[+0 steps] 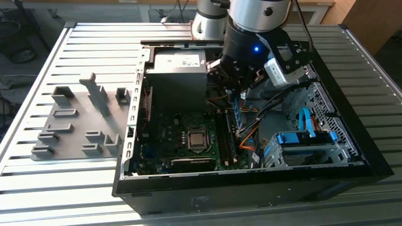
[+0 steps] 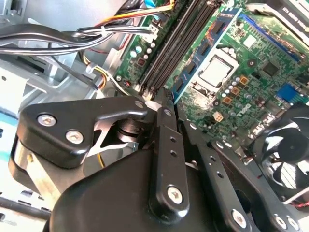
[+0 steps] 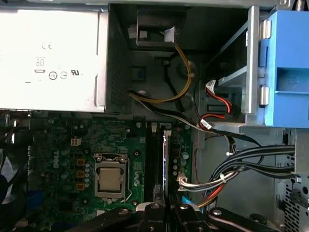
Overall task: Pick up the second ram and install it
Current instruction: 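Insert the second ram into the second slot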
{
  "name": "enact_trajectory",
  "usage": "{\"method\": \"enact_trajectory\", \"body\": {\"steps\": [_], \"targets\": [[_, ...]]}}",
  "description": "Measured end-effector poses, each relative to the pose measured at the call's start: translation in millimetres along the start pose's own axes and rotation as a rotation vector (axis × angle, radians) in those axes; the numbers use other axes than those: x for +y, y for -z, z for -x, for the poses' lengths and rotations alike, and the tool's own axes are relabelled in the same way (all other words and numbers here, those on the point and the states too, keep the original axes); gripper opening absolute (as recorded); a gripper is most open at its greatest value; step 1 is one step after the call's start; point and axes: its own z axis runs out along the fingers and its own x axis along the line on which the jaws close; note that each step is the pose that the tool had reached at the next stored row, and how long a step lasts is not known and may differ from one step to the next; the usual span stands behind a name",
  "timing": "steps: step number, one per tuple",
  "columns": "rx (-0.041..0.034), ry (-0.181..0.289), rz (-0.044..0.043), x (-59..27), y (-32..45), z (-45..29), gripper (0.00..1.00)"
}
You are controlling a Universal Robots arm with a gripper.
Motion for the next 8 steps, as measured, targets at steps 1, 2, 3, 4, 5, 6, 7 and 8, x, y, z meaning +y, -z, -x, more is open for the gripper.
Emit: {"method": "enact_trajectory", "body": {"steps": [1,2,3,4,5,6,7,8], "targets": [[0.0,-0.004,-0.0001,0.0,-1.8,-0.1,0.14],[-0.0001,-0.007,0.0,0.0,-3.7,-0.3,0.14],[-0.0001,-0.01,0.0001,0.1,-5.5,-0.8,0.14],[-0.0001,-0.013,-0.0005,0.0,-7.3,-1.5,0.14],[-0.0001,-0.015,-0.001,0.0,-9.1,-2.4,0.14],[0.0,-0.016,-0.0011,0.0,-11.0,-3.1,0.14],[0.0,-0.016,-0.001,0.0,-12.3,-3.2,0.14],[0.0001,-0.016,-0.0011,-0.1,-12.7,-3.3,0.14]]}}
